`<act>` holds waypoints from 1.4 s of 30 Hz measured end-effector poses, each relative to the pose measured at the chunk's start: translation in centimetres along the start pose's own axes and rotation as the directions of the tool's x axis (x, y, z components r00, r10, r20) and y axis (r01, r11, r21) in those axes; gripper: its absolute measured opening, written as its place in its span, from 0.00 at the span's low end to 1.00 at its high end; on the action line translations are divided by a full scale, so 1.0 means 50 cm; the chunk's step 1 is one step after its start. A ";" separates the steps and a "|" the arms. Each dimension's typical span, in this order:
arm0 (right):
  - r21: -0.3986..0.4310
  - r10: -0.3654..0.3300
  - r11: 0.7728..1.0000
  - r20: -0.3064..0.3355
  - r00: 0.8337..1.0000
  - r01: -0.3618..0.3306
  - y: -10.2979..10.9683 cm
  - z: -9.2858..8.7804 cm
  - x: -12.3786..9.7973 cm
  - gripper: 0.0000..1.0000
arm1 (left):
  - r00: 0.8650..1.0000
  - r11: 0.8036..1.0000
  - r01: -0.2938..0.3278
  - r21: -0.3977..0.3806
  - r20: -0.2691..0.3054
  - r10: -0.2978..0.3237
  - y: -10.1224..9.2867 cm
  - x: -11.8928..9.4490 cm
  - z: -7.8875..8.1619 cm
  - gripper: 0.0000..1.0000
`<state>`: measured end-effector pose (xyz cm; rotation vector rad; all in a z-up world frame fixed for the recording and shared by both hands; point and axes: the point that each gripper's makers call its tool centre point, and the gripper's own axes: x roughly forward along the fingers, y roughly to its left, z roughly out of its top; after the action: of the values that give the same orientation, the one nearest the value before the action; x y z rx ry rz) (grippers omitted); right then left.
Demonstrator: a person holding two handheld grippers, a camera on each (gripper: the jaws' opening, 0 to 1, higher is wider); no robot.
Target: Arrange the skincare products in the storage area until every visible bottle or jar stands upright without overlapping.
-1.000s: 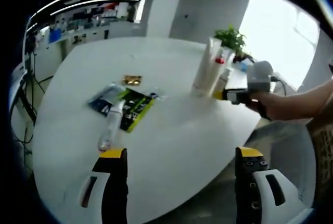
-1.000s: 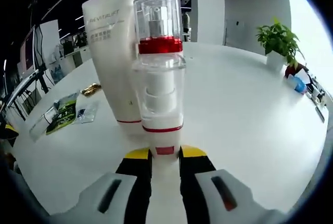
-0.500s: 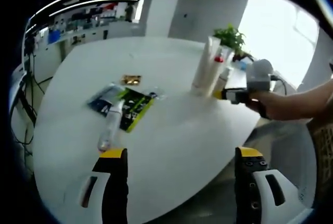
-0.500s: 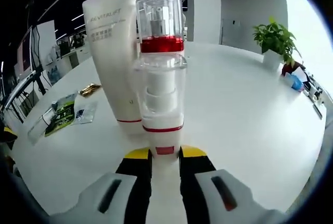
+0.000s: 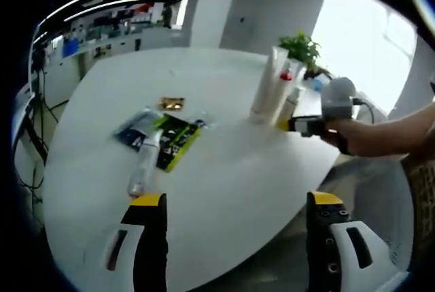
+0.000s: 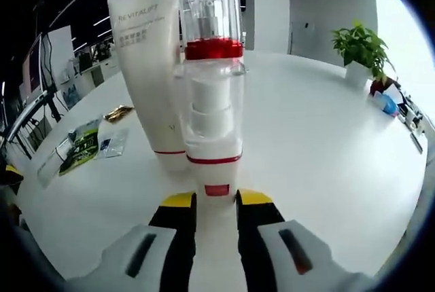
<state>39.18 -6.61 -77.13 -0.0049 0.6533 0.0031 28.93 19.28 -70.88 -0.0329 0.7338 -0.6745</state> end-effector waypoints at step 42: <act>-0.117 0.328 0.940 0.051 0.943 -0.320 0.037 0.042 -0.159 0.90 | 0.999 0.999 -0.031 0.016 0.012 0.031 0.002 -0.003 0.005 0.85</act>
<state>34.13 -4.76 -70.61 -0.0001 0.5771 0.3561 29.06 19.40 -70.63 -0.0106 0.7165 -0.6505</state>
